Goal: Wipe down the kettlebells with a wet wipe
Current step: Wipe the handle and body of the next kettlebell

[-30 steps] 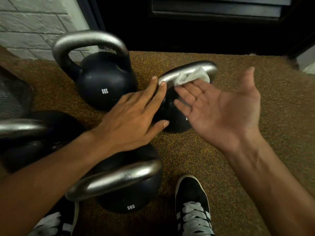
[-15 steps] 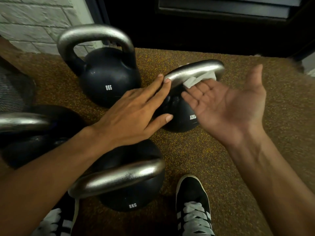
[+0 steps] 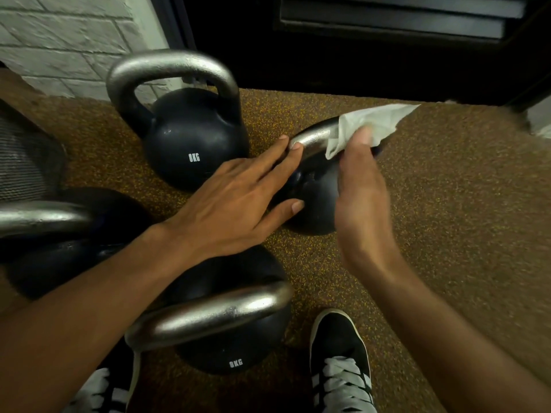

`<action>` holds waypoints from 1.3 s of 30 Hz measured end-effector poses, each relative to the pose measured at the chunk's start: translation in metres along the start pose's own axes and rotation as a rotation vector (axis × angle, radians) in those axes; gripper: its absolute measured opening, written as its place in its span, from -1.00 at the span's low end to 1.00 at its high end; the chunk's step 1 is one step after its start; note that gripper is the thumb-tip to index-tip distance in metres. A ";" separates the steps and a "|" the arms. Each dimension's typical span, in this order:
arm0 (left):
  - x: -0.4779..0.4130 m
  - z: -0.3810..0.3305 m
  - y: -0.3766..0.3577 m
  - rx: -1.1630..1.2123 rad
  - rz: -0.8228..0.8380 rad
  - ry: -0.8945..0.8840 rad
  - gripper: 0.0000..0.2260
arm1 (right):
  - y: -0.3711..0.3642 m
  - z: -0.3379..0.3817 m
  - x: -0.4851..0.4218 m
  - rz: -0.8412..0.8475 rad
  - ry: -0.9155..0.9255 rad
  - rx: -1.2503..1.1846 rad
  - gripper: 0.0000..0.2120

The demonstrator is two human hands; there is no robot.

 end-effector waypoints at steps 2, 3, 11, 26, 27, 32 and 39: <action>0.000 0.000 -0.001 0.018 0.001 0.008 -0.33 | 0.000 -0.008 -0.002 -0.058 0.075 0.379 -0.30; 0.000 0.000 -0.001 0.025 0.000 0.009 -0.33 | 0.003 -0.011 -0.002 -0.104 0.143 0.549 -0.29; 0.005 0.007 -0.003 0.035 -0.029 0.094 -0.37 | 0.025 -0.017 -0.028 -0.004 0.593 1.156 -0.22; 0.006 0.011 -0.009 -0.005 0.044 0.018 -0.40 | 0.023 -0.008 -0.043 0.322 1.081 1.511 -0.27; 0.006 0.012 -0.010 -0.010 0.046 0.025 -0.38 | 0.026 -0.001 -0.049 0.276 1.029 1.478 -0.27; 0.008 0.013 -0.008 -0.017 0.043 0.035 -0.39 | 0.025 -0.007 -0.044 0.353 1.029 1.484 -0.25; 0.011 0.018 -0.007 -0.068 0.059 0.059 -0.37 | 0.024 0.000 -0.051 0.341 1.004 1.505 -0.24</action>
Point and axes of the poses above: each hand's wrist, its own x-axis away from the middle knuckle, its own y-axis out of the back of the hand, z = x × y, the point moved 3 cm from there along -x, towards the middle knuckle
